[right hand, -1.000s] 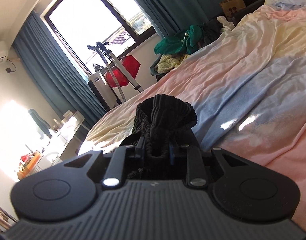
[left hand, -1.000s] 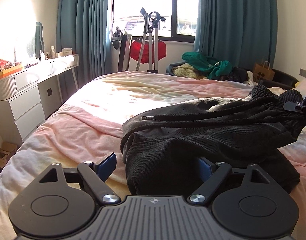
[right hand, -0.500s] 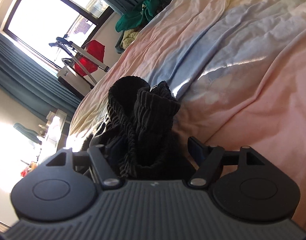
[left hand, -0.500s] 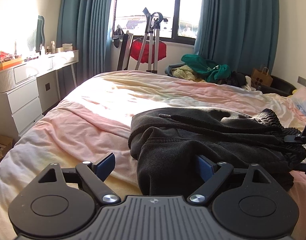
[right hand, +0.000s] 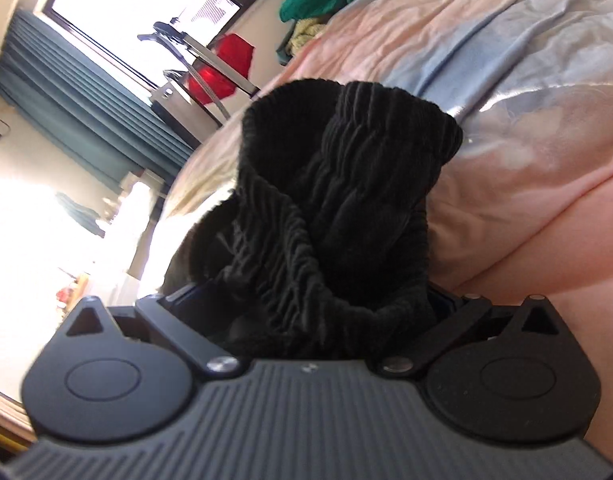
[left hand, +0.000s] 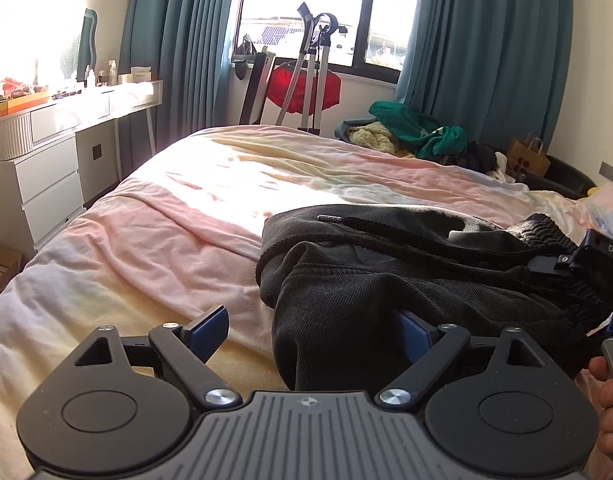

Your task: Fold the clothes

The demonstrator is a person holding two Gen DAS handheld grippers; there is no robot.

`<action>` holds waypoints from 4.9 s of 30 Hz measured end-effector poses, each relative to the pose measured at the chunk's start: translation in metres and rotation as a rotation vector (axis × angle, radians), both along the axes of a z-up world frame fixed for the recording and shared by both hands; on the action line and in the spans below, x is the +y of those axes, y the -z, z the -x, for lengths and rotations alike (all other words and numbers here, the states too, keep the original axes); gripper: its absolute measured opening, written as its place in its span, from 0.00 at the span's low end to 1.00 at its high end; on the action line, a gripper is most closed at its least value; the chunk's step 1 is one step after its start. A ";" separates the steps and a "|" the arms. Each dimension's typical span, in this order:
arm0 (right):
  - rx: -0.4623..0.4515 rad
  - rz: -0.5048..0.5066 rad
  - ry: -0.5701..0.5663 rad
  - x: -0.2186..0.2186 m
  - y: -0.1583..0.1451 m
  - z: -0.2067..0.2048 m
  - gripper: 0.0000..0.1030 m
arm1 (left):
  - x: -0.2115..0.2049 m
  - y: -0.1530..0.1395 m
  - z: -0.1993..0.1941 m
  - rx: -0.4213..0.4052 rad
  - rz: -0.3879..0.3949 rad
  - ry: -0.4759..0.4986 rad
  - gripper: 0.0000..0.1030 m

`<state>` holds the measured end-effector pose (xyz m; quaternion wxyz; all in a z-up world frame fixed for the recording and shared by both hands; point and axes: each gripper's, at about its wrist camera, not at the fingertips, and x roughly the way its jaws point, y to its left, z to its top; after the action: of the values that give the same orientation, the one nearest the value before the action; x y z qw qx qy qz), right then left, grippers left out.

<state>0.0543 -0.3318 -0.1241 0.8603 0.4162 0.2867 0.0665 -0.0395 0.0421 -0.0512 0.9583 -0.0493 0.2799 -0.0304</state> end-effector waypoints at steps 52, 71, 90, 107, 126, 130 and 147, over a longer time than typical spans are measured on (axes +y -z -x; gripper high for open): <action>-0.228 0.384 0.024 0.062 -0.059 0.043 0.44 | 0.103 0.072 -0.072 0.281 0.840 -0.002 0.80; -0.245 0.292 0.009 0.048 -0.058 0.016 0.43 | 0.071 0.063 -0.078 0.270 0.761 -0.062 0.70; -0.490 0.263 0.141 -0.056 -0.151 -0.006 0.40 | -0.110 -0.074 -0.152 0.050 0.462 0.008 0.43; -0.407 0.100 0.828 -0.252 -0.012 -0.023 0.40 | -0.399 0.020 -0.310 0.090 0.313 0.386 0.43; 0.025 -0.044 0.968 -0.261 0.027 0.017 0.74 | -0.371 0.010 -0.263 0.224 0.111 0.530 0.52; -0.027 0.169 0.979 -0.235 -0.011 0.041 0.79 | -0.354 -0.024 -0.223 0.165 0.066 0.550 0.61; -0.099 0.539 0.669 -0.142 -0.103 0.116 0.78 | -0.260 -0.082 -0.090 0.023 0.063 0.523 0.66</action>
<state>-0.0619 -0.4737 -0.0214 0.9251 0.2431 0.1017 -0.2733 0.0508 -0.2183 0.0306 0.9126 -0.0053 0.2928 -0.2853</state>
